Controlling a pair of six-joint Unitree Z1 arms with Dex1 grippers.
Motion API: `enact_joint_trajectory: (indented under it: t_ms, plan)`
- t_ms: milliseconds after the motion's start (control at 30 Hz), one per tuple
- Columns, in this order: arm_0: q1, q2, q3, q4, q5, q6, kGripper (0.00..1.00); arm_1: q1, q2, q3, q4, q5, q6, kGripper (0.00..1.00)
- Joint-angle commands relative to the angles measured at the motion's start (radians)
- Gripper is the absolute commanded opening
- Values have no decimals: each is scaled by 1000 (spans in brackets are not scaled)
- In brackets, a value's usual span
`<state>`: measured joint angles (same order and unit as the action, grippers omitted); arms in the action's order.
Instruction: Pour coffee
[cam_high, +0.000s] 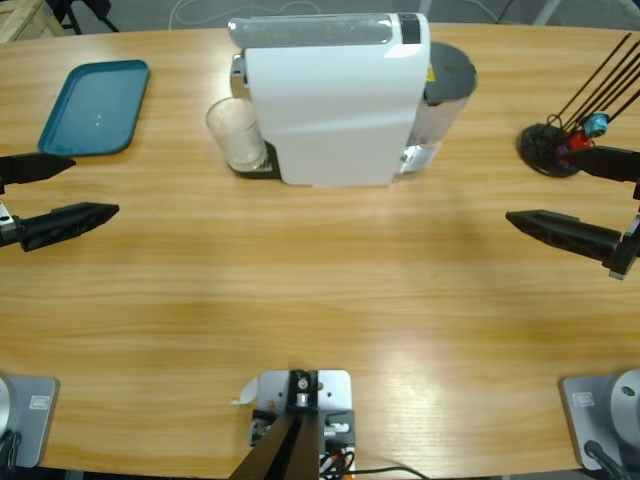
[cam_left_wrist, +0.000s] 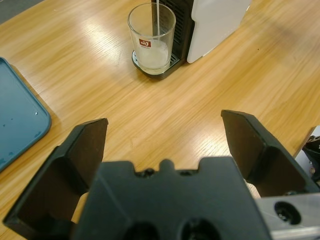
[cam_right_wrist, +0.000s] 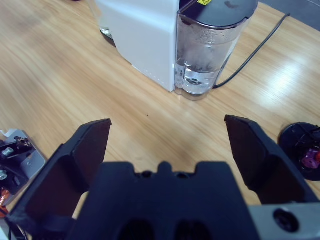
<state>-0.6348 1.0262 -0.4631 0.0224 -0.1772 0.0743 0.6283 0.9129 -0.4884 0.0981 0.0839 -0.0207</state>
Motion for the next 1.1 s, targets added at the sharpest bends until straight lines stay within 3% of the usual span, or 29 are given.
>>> enact_joint_trajectory:
  t_ms: [33,1100]
  plan:
    - [-9,30,38,-12,-17,9,996,13,24,36,-6,10,-8,1000]
    - [-9,56,38,-18,-41,10,996,13,39,34,-9,10,-8,1000]
